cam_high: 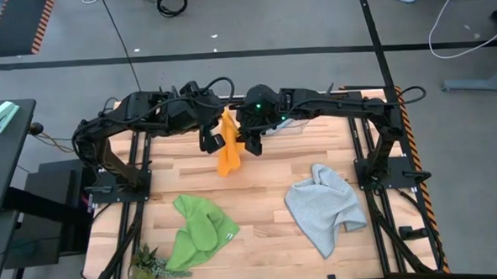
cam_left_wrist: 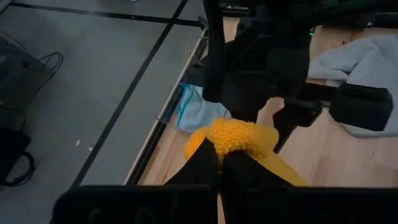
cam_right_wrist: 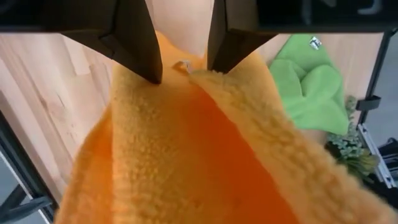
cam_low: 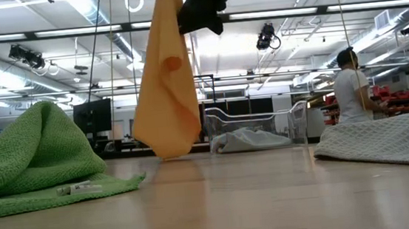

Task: Fold microfiber towels
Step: Fold the orange microfiber cloth

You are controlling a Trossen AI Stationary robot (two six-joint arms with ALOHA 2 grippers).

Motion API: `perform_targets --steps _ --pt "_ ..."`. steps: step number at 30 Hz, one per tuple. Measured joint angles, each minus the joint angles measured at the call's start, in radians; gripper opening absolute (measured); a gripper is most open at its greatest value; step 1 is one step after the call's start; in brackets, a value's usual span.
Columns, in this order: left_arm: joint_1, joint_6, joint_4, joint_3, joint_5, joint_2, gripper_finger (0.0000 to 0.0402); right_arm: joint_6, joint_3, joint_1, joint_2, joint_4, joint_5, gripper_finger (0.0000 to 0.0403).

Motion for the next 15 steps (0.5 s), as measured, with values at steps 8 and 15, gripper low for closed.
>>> perform_targets --steps 8,15 --pt "0.006 -0.001 0.000 0.000 0.001 0.000 0.0005 -0.003 0.000 0.034 0.000 0.050 -0.036 0.0121" --pt "0.006 -0.006 0.000 0.000 0.002 0.000 0.0005 0.009 0.000 0.042 0.007 0.081 -0.037 0.0121"
